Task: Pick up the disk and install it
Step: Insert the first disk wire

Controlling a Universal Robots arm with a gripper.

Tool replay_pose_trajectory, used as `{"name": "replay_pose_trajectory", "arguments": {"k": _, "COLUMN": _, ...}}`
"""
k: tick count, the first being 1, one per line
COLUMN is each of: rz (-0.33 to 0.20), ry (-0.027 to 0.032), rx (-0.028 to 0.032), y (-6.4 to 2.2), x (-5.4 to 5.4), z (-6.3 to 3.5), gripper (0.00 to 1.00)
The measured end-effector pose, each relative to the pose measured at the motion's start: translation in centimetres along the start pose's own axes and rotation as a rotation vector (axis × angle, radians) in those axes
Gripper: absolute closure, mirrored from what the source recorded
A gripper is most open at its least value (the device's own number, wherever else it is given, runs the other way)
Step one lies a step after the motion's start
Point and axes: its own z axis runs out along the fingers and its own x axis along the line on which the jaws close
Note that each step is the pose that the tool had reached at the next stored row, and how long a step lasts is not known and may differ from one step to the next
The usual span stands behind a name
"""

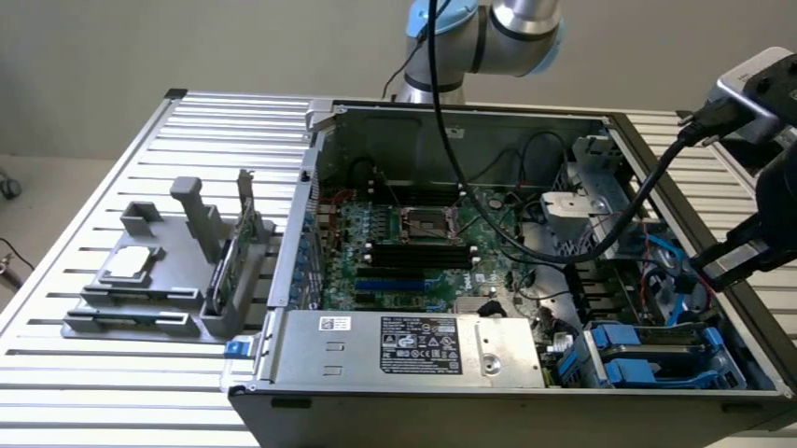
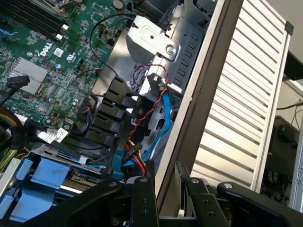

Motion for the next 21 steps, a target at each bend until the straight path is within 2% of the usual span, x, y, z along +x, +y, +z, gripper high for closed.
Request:
{"name": "replay_pose_trajectory", "arguments": {"k": 5, "rz": 0.014, "ry": 0.0085, "rx": 0.0009, "y": 0.08, "x": 0.42, "z": 0.13, "gripper": 0.69}}
{"name": "replay_pose_trajectory", "arguments": {"k": 8, "rz": 0.034, "ry": 0.0122, "rx": 0.0062, "y": 0.09, "x": 0.47, "z": 0.16, "gripper": 0.69}}
{"name": "replay_pose_trajectory", "arguments": {"k": 12, "rz": 0.082, "ry": 0.0097, "rx": 0.0238, "y": 0.08, "x": 0.50, "z": 0.20, "gripper": 0.69}}
{"name": "replay_pose_trajectory", "arguments": {"k": 18, "rz": 0.159, "ry": -0.0002, "rx": 0.0554, "y": 0.06, "x": 0.54, "z": 0.29, "gripper": 0.69}}
{"name": "replay_pose_trajectory", "arguments": {"k": 21, "rz": 0.190, "ry": -0.0017, "rx": 0.0675, "y": 0.05, "x": 0.56, "z": 0.34, "gripper": 0.69}}
